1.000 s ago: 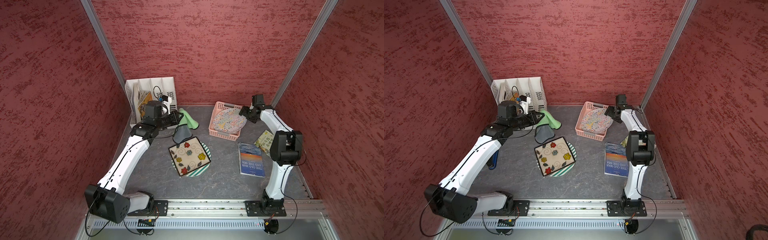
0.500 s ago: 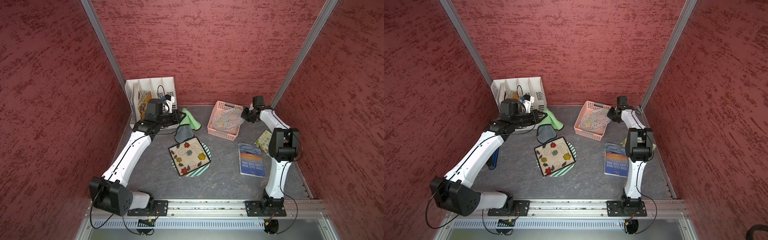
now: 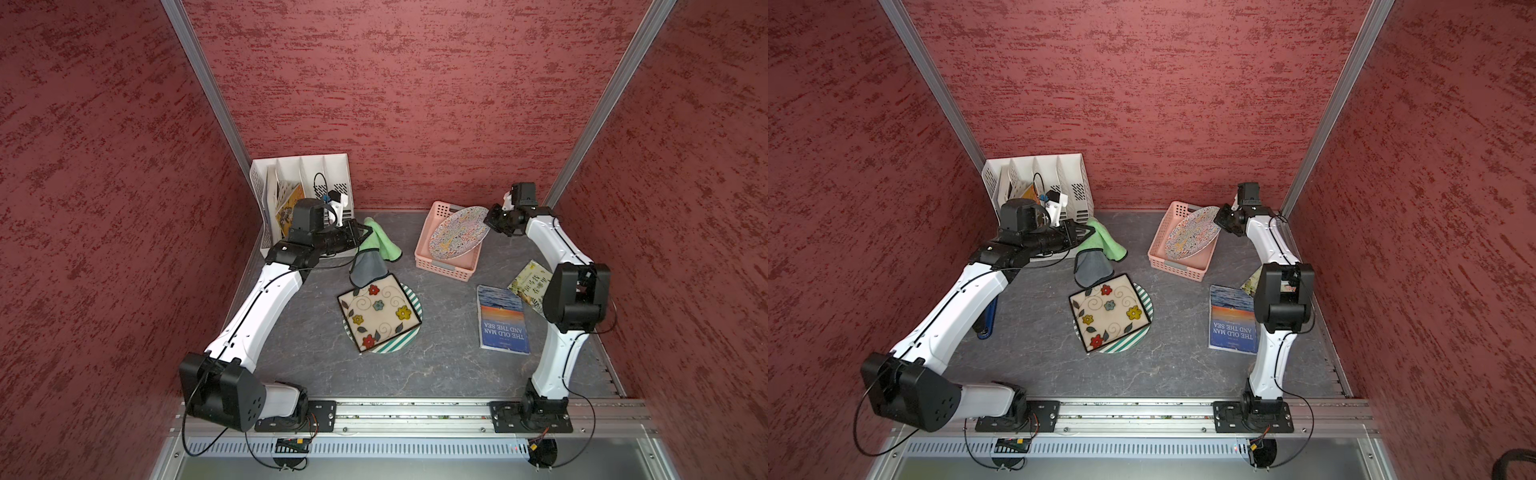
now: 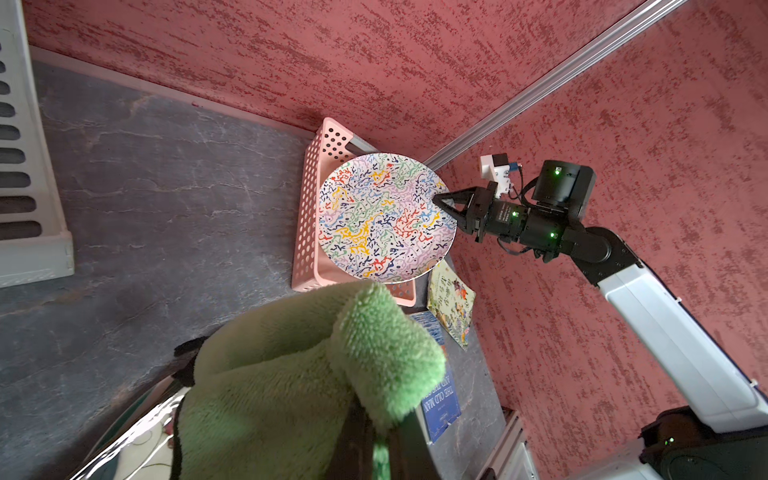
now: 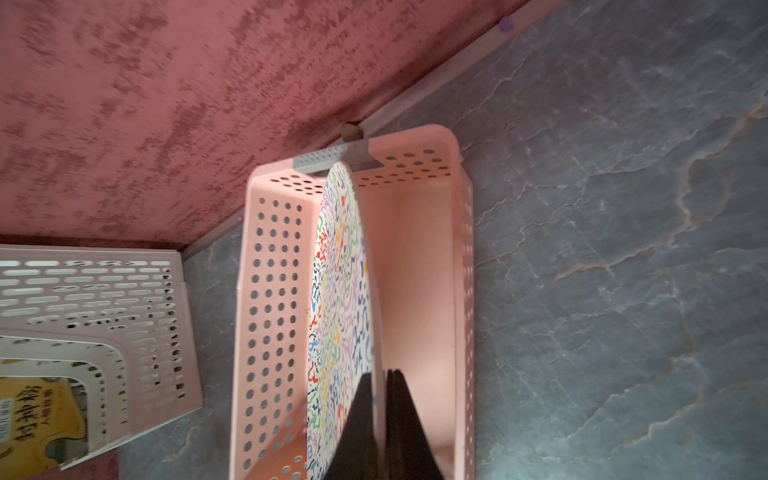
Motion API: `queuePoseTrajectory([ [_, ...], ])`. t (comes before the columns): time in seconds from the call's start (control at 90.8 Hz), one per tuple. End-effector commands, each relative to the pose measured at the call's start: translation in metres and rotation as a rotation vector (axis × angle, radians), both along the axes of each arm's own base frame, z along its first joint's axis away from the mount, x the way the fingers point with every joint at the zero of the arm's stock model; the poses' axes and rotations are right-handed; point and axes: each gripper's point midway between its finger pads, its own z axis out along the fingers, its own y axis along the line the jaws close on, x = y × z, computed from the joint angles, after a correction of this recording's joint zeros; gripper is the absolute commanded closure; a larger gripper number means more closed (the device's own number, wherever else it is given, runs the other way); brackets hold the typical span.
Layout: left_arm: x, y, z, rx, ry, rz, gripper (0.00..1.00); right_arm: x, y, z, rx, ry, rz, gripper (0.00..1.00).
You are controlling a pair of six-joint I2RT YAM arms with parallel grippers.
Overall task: Wipe the wet plate dry
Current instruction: Wipe the plate with towel.
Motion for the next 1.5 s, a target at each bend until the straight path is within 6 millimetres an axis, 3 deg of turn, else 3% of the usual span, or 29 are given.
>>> queuePoseTrajectory([
  [0.0,0.011,-0.013,0.052,-0.095,-0.112,-0.025,1.00,-0.006,0.021,0.134,0.121,-0.325,-0.002,1.00],
  [0.121,0.018,-0.034,0.093,-0.109,-0.196,-0.036,1.00,-0.027,0.060,0.174,0.231,-0.406,0.017,1.00],
  [0.242,0.025,-0.055,0.122,-0.061,-0.271,0.016,1.00,-0.053,0.115,0.187,0.336,-0.422,0.084,1.00],
  [0.32,0.030,-0.065,0.125,-0.001,-0.282,0.065,1.00,-0.070,0.144,0.199,0.395,-0.444,0.116,1.00],
  [0.463,0.035,-0.095,0.116,0.065,-0.299,0.028,1.00,-0.089,0.184,0.220,0.509,-0.465,0.176,1.00],
  [0.595,0.026,-0.135,0.088,0.081,-0.267,-0.132,1.00,-0.099,0.208,0.247,0.598,-0.506,0.219,1.00],
  [0.782,0.006,-0.168,0.056,0.046,-0.166,-0.236,1.00,-0.099,0.213,0.285,0.760,-0.562,0.199,1.00],
  [0.892,0.005,-0.175,0.047,0.028,-0.111,-0.233,1.00,-0.106,0.215,0.309,0.793,-0.598,0.235,1.00],
  [1.047,0.015,-0.153,0.041,0.069,-0.074,-0.126,1.00,-0.117,0.196,0.326,0.784,-0.641,0.221,1.00],
  [1.157,0.018,-0.116,0.031,0.142,-0.044,-0.011,1.00,-0.127,0.181,0.336,0.770,-0.681,0.233,1.00],
  [1.289,0.027,-0.064,0.019,0.208,0.025,0.120,1.00,-0.155,0.184,0.346,0.756,-0.736,0.342,1.00],
  [1.333,0.030,-0.048,0.016,0.236,0.040,0.163,1.00,-0.160,0.187,0.341,0.758,-0.731,0.366,1.00],
  [1.377,0.033,-0.033,0.017,0.263,0.041,0.211,1.00,-0.177,0.185,0.347,0.759,-0.753,0.402,1.00],
  [1.487,0.041,-0.006,0.028,0.271,0.025,0.311,1.00,-0.206,0.195,0.341,0.722,-0.745,0.513,1.00],
])
